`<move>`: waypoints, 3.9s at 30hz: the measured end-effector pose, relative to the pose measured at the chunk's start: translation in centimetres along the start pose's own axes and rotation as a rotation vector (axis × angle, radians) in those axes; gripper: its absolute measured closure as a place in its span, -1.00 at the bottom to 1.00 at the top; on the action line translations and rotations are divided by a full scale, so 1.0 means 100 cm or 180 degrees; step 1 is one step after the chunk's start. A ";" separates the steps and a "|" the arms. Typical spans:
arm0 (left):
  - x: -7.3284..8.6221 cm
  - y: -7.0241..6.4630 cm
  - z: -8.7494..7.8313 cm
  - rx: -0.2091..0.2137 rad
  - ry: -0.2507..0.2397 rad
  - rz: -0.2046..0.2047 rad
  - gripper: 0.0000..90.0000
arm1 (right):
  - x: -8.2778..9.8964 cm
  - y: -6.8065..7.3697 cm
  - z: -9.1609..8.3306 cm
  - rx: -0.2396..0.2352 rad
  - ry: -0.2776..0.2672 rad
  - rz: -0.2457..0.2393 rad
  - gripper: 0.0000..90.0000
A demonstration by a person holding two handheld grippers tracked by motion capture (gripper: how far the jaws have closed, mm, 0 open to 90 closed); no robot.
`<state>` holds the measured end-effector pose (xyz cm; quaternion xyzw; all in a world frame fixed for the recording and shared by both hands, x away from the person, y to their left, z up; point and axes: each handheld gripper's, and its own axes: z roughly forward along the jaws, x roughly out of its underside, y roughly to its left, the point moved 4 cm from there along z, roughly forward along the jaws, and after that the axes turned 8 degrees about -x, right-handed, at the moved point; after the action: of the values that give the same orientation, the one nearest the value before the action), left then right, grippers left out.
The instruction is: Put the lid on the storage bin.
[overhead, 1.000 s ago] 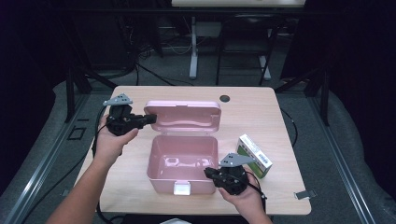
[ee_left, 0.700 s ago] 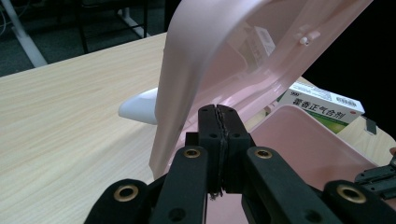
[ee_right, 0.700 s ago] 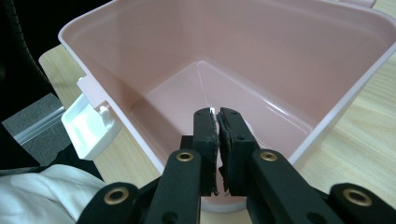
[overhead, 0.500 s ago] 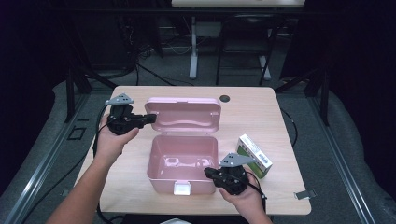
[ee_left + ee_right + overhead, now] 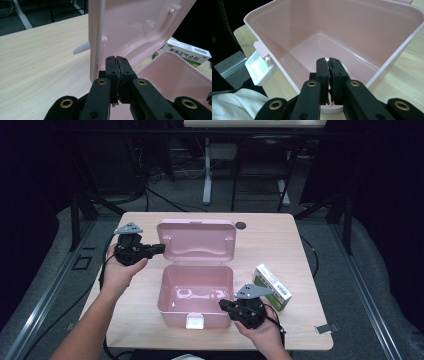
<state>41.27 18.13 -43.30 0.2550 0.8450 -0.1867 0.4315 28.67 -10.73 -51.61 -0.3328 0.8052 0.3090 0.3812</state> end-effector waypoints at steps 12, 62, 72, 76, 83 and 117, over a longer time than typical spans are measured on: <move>0.020 0.001 0.011 0.0035 0.0126 -0.0037 0.92 | 0.000 -0.001 0.000 0.0015 -0.0017 -0.0003 0.97; 0.053 0.004 0.013 0.0056 0.0137 -0.0054 0.50 | -0.026 -0.004 -0.026 -0.0055 -0.0015 -0.0150 0.21; 0.055 0.007 -0.002 0.0022 0.0244 0.0019 0.23 | -0.034 -0.020 -0.032 0.0199 0.0231 -0.0126 -0.06; 0.054 0.009 -0.007 -0.0037 0.0184 0.0054 0.12 | -0.037 -0.029 -0.033 0.0274 0.0284 -0.0081 -0.17; 0.056 0.010 -0.009 -0.0002 0.0286 0.0013 0.06 | -0.039 -0.039 -0.038 0.0313 0.0430 -0.0102 -0.17; 0.054 0.009 -0.019 0.0061 0.0317 0.0057 0.02 | -0.067 -0.103 -0.049 0.0702 0.1190 0.0035 -0.11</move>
<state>37.94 21.34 -46.83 0.2756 0.8613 -0.1779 0.3880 37.85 -18.43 -46.11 -0.3362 0.8927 0.1541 0.2576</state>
